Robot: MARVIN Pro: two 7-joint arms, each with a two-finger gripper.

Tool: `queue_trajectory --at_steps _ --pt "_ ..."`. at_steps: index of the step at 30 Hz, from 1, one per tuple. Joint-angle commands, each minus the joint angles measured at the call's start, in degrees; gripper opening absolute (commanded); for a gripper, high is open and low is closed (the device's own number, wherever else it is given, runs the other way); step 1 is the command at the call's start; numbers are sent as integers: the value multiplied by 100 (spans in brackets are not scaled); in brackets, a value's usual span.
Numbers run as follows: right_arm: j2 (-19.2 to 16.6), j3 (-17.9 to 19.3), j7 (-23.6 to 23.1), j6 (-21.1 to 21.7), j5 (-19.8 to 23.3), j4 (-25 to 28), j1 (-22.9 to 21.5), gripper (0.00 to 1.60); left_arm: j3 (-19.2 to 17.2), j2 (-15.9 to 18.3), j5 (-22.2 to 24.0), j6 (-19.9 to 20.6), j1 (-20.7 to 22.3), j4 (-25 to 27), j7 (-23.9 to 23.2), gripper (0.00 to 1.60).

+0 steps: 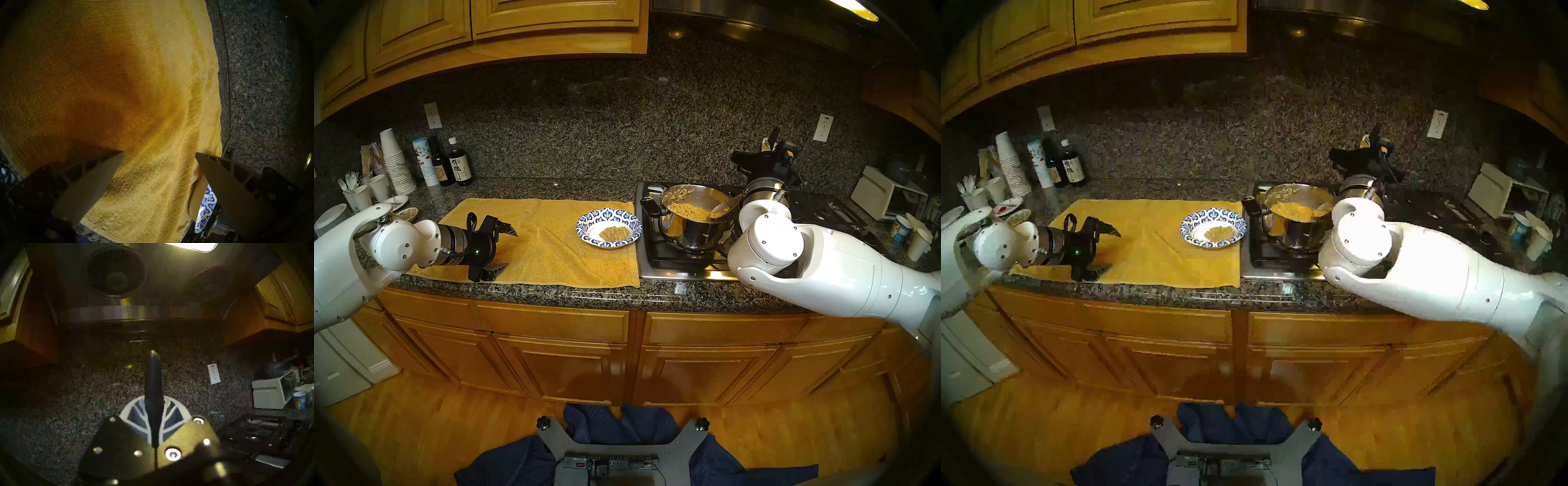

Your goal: Scoop oatmeal into bowl

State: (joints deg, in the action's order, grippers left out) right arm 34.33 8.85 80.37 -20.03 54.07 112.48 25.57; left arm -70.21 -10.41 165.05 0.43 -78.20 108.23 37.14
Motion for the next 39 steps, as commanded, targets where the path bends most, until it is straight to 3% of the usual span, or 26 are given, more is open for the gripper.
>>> queue_trajectory --at_steps 1,17,30,39 --pt "316 94 -159 34 -161 -72 -250 0 -10 -11 -5 0 14 -12 1 160" --pt "708 68 -324 140 -164 -247 -312 0 -10 -11 -5 0 15 -12 1 160" --pt "447 94 -213 200 -242 -313 -320 0 -10 -10 -5 0 14 -12 0 160" --pt "286 -26 -381 315 -362 -297 -354 0 -10 -11 -5 0 15 -13 2 160"
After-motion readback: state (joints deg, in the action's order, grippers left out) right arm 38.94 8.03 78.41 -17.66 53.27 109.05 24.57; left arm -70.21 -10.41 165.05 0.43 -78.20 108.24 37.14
